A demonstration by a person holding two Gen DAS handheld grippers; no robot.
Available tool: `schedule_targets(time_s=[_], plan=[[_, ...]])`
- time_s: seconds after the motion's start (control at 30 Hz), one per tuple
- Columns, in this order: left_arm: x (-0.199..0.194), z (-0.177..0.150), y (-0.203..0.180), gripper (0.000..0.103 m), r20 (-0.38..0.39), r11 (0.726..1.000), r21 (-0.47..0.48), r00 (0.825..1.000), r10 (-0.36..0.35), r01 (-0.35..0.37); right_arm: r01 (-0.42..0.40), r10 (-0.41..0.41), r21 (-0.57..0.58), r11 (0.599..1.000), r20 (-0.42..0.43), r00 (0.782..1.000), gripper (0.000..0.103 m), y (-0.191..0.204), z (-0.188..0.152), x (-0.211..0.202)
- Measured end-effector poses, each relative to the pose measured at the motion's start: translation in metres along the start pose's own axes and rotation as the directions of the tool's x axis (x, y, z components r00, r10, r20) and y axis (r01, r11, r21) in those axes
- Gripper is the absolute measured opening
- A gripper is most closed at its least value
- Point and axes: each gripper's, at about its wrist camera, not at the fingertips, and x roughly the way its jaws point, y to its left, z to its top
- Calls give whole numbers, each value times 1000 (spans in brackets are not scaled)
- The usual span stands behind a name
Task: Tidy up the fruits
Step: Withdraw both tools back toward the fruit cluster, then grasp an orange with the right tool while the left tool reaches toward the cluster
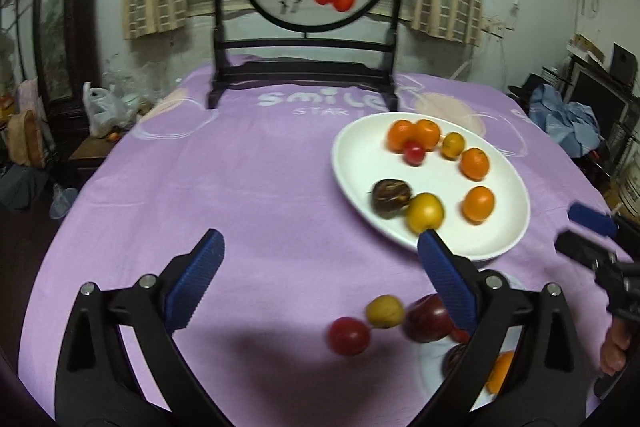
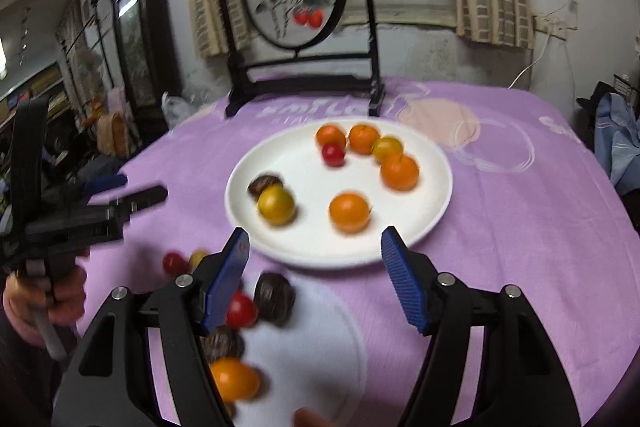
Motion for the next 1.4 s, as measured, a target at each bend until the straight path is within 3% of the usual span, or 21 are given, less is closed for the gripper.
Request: schedule_targets(time_s=[0.23, 0.43, 0.6, 0.67, 0.87, 1.03, 1.1, 1.17, 1.23, 1.4], plan=[[-4, -2, -2, 99, 8, 998, 35, 998, 57, -57, -136, 133, -33, 990, -77, 988, 69, 22, -14, -6], [-4, -3, 5, 99, 4, 997, 4, 997, 83, -83, -169, 156, -38, 985, -227, 961, 69, 30, -32, 10], [0, -3, 8, 99, -21, 995, -4, 995, 99, -99, -185, 161, -57, 981, -291, 943, 69, 38, -44, 16], [-1, -4, 9, 99, -23, 995, -7, 995, 95, -95, -188, 158, -66, 980, -315, 936, 66, 42, -48, 20], [0, -5, 12, 99, -25, 993, -6, 993, 115, -115, -199, 160, -68, 978, -376, 913, 46, 48, -59, 29], [1, -6, 17, 99, -35, 993, -8, 992, 121, -121, -224, 200, -23, 974, -373, 906, 40, 38, -51, 24], [1, -6, 18, 99, -38, 993, 8, 993, 115, -114, -233, 229, 30, 972, -324, 918, 40, 24, -42, 15], [0, -10, 19, 99, -40, 995, 39, 995, 90, -88, -214, 225, 70, 974, -260, 939, 40, 9, -33, 4], [3, -17, 15, 99, -55, 993, 105, 997, 58, -52, -204, 225, 108, 973, -231, 947, 40, 0, -30, 0], [9, -37, -3, 95, -85, 972, 234, 996, 5, 15, -195, 217, 116, 974, -228, 949, 40, -2, -29, 1]])
